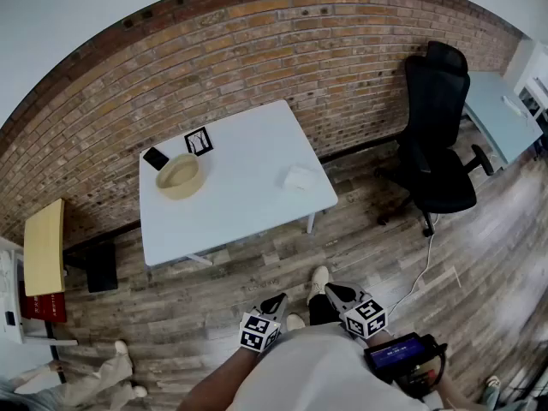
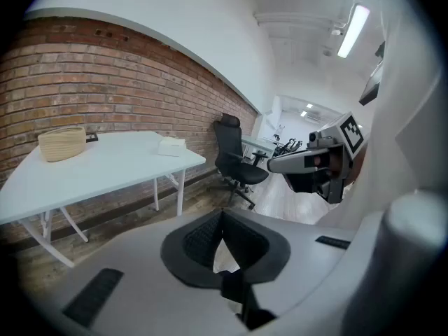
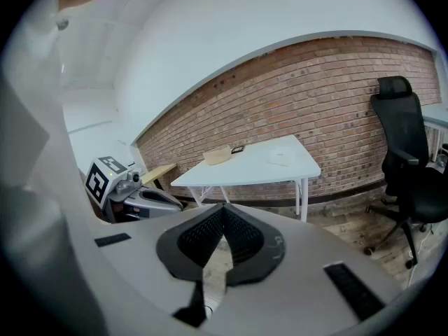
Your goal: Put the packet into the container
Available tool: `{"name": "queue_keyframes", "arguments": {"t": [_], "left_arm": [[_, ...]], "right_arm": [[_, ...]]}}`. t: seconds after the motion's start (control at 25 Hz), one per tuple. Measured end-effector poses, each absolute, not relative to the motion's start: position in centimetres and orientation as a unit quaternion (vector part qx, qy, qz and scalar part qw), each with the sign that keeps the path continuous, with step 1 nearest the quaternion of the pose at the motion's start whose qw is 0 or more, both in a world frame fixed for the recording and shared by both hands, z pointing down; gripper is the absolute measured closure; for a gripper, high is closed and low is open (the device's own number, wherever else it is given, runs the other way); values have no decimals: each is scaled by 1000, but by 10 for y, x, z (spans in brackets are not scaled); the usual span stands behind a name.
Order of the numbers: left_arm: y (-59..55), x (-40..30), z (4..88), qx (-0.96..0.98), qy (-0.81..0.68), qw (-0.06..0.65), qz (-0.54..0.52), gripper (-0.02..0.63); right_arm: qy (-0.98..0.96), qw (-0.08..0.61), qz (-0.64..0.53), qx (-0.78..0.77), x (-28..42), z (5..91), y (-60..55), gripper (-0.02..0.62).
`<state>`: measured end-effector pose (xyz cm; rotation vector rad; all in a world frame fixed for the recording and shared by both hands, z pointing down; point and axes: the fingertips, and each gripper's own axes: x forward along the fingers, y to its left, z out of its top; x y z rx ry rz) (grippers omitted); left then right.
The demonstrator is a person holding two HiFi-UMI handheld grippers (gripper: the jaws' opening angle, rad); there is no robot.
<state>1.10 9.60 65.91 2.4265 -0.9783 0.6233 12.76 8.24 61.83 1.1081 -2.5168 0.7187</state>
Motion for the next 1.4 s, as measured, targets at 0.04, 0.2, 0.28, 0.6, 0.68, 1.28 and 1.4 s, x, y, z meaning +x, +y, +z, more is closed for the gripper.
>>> {"name": "queue_keyframes", "arguments": {"t": [0.04, 0.2, 0.28, 0.6, 0.68, 1.28, 1.4], "left_arm": [[98, 12, 657, 880, -355, 224, 224, 597], [105, 12, 651, 882, -356, 216, 222, 597], [108, 11, 651, 882, -356, 212, 223, 597], [116, 11, 649, 883, -356, 207, 225, 597], [117, 11, 648, 883, -357, 205, 225, 597], [128, -2, 646, 873, -383, 204, 224, 597], [129, -10, 650, 868, -390, 208, 226, 597]], "right_arm": [[-876, 149, 246, 388, 129, 617, 84, 589], [-874, 152, 236, 396, 133, 615, 91, 589], [-873, 153, 235, 399, 133, 615, 95, 589], [-872, 149, 236, 402, 133, 613, 100, 589], [-873, 150, 234, 401, 132, 613, 100, 589], [-879, 158, 234, 385, 121, 619, 105, 589], [-880, 161, 234, 380, 115, 620, 103, 589]]}}
